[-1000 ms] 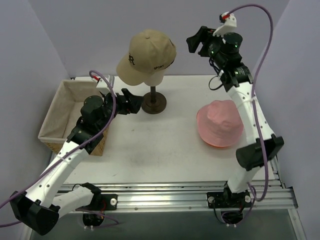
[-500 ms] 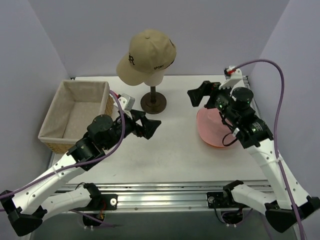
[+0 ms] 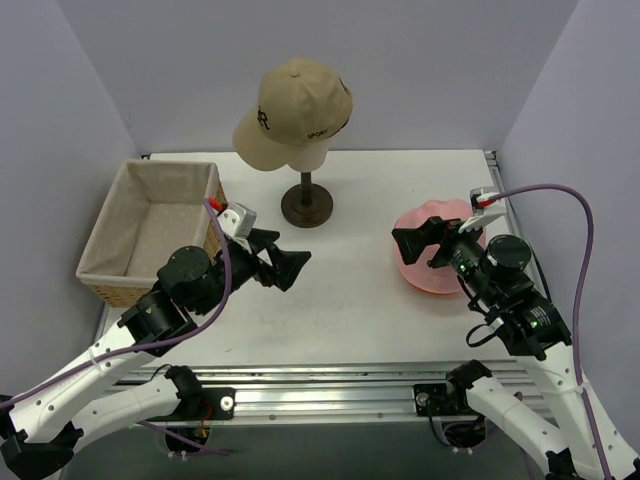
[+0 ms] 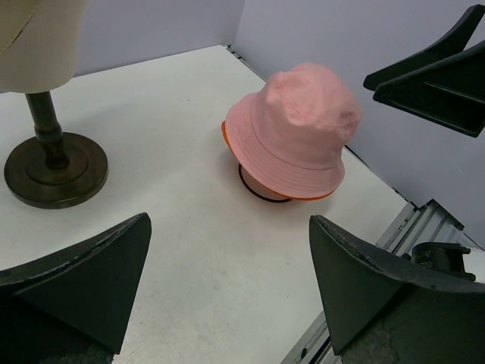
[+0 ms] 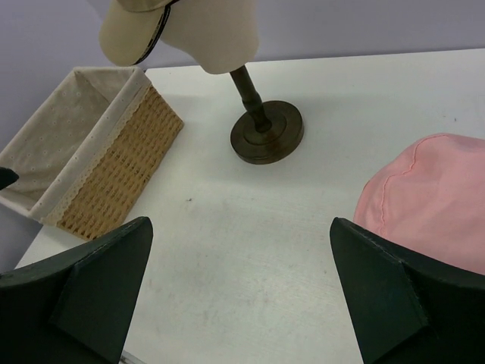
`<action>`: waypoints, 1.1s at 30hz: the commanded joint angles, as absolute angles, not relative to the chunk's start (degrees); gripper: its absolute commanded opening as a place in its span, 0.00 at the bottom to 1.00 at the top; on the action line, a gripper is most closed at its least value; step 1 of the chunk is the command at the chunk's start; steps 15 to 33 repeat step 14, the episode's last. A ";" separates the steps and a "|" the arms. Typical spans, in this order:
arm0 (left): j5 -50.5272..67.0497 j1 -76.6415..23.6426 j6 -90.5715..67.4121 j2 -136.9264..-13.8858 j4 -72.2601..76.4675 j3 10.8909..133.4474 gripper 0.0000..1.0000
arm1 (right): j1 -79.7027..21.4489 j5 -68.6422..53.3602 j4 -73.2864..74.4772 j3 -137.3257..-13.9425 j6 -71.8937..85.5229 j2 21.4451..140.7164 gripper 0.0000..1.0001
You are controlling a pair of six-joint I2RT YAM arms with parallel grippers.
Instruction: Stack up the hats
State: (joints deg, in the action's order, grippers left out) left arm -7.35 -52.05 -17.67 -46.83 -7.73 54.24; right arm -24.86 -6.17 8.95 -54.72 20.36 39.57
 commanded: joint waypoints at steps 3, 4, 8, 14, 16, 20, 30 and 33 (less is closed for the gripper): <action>-8.61 -52.29 -15.91 -46.93 -8.52 54.58 0.94 | -25.14 -7.91 8.26 -53.35 18.81 38.41 1.00; -8.61 -52.47 -15.65 -46.85 -8.00 54.23 0.94 | -25.14 -8.00 8.26 -52.83 18.72 38.06 1.00; -8.96 -52.56 -15.38 -46.93 -7.82 53.70 0.94 | -25.14 -8.79 6.95 -50.89 18.54 37.35 1.00; -11.25 -52.56 -14.85 -46.85 -8.70 53.87 0.94 | -25.14 -8.79 7.12 -51.59 17.93 37.18 1.00; -11.25 -52.56 -14.85 -46.85 -8.70 53.87 0.94 | -25.14 -8.79 7.12 -51.59 17.93 37.18 1.00; -11.25 -52.56 -14.85 -46.85 -8.70 53.87 0.94 | -25.14 -8.79 7.12 -51.59 17.93 37.18 1.00; -11.25 -52.56 -14.85 -46.85 -8.70 53.87 0.94 | -25.14 -8.79 7.12 -51.59 17.93 37.18 1.00; -11.25 -52.56 -14.85 -46.85 -8.70 53.87 0.94 | -25.14 -8.79 7.12 -51.59 17.93 37.18 1.00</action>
